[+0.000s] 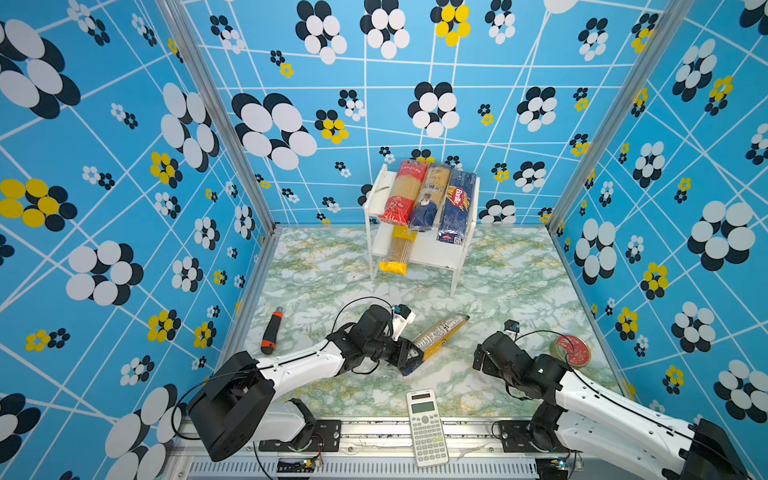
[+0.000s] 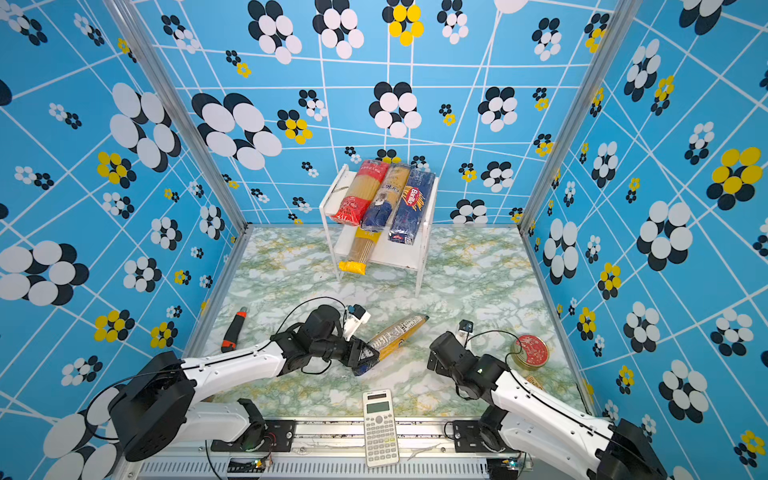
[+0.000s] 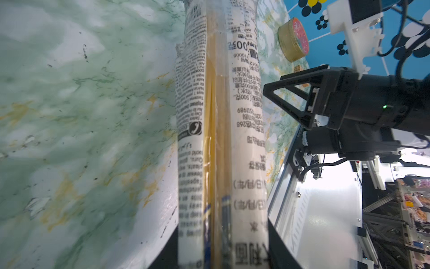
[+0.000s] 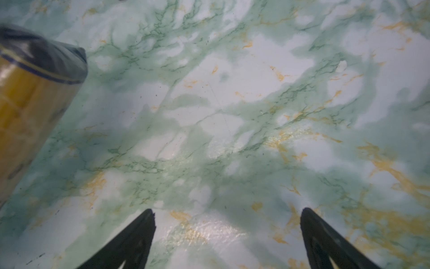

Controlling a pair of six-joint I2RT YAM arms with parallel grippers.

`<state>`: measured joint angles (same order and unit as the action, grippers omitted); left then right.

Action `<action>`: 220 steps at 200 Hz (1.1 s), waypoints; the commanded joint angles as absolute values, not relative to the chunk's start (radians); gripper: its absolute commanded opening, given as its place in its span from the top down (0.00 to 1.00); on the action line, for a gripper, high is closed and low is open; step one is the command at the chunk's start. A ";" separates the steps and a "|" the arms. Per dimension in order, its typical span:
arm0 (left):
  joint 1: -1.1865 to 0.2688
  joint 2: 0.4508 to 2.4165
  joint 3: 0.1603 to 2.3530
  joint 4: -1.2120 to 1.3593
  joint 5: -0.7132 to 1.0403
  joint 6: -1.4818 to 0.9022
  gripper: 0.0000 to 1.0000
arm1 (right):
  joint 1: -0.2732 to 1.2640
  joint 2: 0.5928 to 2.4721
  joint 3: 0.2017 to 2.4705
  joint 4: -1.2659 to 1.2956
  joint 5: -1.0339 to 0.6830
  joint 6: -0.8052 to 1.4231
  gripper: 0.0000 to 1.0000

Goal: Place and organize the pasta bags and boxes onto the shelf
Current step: 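Swing the clear spaghetti bag upright with the left gripper toward the shelf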

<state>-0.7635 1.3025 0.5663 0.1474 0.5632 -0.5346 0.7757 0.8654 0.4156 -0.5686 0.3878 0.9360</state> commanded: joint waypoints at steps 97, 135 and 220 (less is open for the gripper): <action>-0.669 1.011 0.598 0.281 0.730 -0.769 1.00 | 0.762 0.917 0.436 -0.555 0.398 0.925 0.01; -0.638 0.942 0.590 0.295 0.616 -0.843 1.00 | 0.762 0.921 0.433 -0.549 0.394 0.925 0.01; -0.624 0.961 0.655 0.289 0.391 -0.930 1.00 | 0.761 0.925 0.433 -0.544 0.392 0.917 0.01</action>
